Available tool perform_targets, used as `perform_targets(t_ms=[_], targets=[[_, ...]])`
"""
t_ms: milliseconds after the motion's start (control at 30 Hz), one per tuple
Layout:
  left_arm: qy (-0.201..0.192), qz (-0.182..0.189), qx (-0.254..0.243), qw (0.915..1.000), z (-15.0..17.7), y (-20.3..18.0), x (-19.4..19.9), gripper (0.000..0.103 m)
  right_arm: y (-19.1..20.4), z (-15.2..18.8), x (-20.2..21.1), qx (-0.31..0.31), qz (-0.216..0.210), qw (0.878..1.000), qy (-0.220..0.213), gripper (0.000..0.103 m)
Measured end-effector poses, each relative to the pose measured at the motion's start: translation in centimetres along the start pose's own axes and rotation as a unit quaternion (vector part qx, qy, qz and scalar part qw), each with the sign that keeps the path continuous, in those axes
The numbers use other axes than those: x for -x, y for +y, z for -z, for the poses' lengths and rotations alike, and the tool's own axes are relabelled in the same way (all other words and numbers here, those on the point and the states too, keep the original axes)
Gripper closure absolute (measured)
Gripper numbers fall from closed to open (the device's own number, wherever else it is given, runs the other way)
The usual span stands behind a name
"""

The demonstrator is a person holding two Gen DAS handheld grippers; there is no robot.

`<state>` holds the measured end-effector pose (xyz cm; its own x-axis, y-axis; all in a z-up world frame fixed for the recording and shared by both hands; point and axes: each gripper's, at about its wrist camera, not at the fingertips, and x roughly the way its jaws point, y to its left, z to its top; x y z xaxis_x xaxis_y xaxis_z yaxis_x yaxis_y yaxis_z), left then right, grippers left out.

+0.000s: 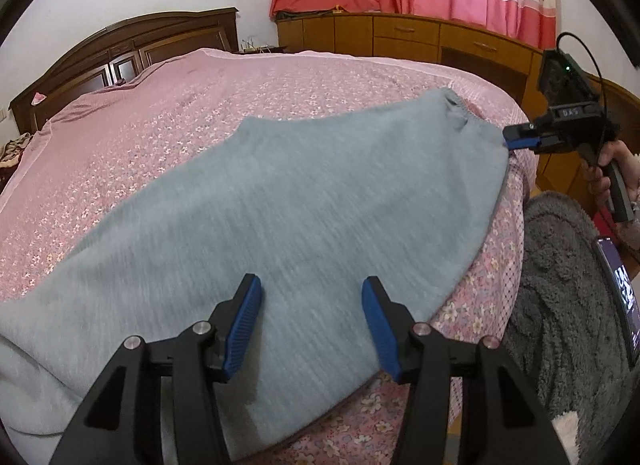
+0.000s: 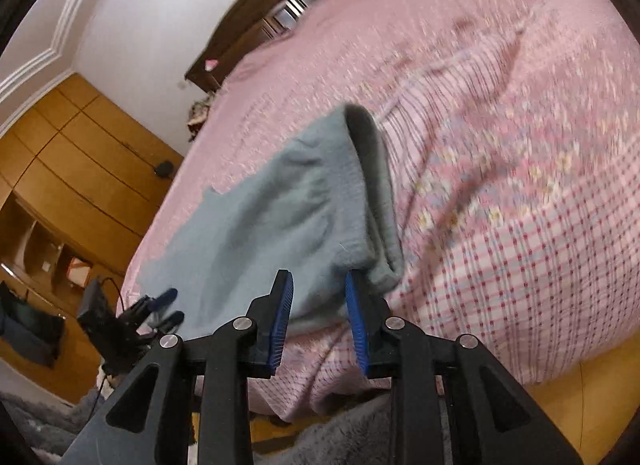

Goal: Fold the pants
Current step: 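Close the right tool on the elastic waistband of the sweatpants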

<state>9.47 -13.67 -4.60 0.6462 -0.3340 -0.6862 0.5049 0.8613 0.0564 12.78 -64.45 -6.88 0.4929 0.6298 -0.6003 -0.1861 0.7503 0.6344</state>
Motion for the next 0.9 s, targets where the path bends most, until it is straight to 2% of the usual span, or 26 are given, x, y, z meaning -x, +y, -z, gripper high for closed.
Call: perform_targets(t_ms=[100,333,400,533,667,767,900], targets=[[-0.002,-0.002,-0.001,1.0,0.2,-0.1,0.0,0.047,-0.5,0.1,0.6,-0.008,-0.01,1.0,-0.007,0.074],[-0.001,-0.002,-0.004,1.0,0.3,-0.1,0.0,0.046,-3.7,-1.0,0.6,-0.084,-0.068,0.993,-0.038,0.075],[0.0,-0.002,-0.005,1.0,0.4,-0.1,0.1,0.046,-4.5,-0.8,0.8,-0.103,-0.071,0.991,-0.045,0.084],[0.001,-0.003,-0.01,0.9999,0.3,-0.2,0.1,0.046,-4.2,-0.6,1.6,-0.089,-0.044,0.994,-0.043,0.091],[0.001,-0.002,-0.013,0.9999,0.3,-0.2,0.0,0.046,-2.3,-0.3,3.1,-0.036,0.006,0.999,-0.039,0.091],[0.0,-0.004,-0.016,0.9999,0.3,-0.2,0.0,0.046,-1.3,-0.2,2.9,-0.009,0.045,0.999,-0.02,0.091],[-0.001,-0.004,-0.015,0.9999,0.3,-0.2,0.0,0.046,-0.3,-0.2,1.8,0.024,0.075,0.997,-0.011,0.09]])
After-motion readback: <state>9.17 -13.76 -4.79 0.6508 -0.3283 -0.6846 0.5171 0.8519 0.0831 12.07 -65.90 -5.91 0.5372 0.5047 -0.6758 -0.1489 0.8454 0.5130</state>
